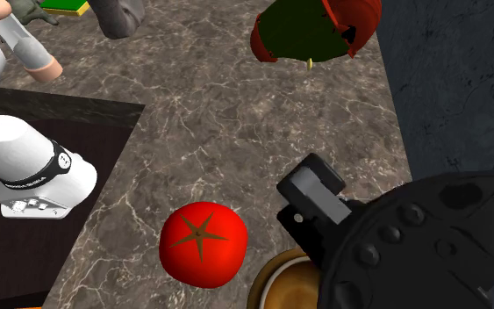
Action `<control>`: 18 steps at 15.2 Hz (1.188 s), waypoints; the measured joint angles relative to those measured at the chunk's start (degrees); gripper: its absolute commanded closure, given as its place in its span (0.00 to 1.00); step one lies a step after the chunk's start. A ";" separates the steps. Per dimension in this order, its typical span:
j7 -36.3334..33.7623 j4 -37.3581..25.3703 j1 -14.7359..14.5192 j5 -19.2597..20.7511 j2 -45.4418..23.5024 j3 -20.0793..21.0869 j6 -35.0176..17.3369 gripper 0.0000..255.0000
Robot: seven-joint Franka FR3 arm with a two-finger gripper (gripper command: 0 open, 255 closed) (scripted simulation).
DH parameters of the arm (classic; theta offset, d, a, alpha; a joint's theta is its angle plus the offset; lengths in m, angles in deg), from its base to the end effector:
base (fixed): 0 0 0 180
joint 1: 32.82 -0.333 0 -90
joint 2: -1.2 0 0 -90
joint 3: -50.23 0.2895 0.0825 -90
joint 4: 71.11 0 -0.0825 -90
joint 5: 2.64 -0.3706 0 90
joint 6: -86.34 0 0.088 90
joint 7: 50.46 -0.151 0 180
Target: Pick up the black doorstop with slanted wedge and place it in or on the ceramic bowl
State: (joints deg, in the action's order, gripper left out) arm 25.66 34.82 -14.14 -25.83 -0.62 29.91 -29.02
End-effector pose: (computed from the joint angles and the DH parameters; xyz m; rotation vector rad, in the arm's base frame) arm 0.4755 -0.3331 0.4556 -2.9108 -0.7409 -0.5782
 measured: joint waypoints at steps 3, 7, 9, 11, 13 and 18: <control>3.65 -3.07 2.22 -1.03 -1.94 -1.92 2.77 1.00; 5.69 -2.38 2.85 -2.03 -3.24 -2.34 1.56 1.00; 6.38 -1.15 2.88 -2.36 -3.40 -2.33 0.34 1.00; 7.07 0.11 2.84 -2.81 -3.73 -2.25 -1.10 1.00; 7.57 1.32 2.73 -3.22 -3.98 -2.11 -2.49 1.00; 9.42 3.78 2.77 -4.56 -5.09 -1.95 -5.58 1.00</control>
State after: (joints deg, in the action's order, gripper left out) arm 35.08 38.59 -11.37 -30.39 -5.71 27.96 -34.60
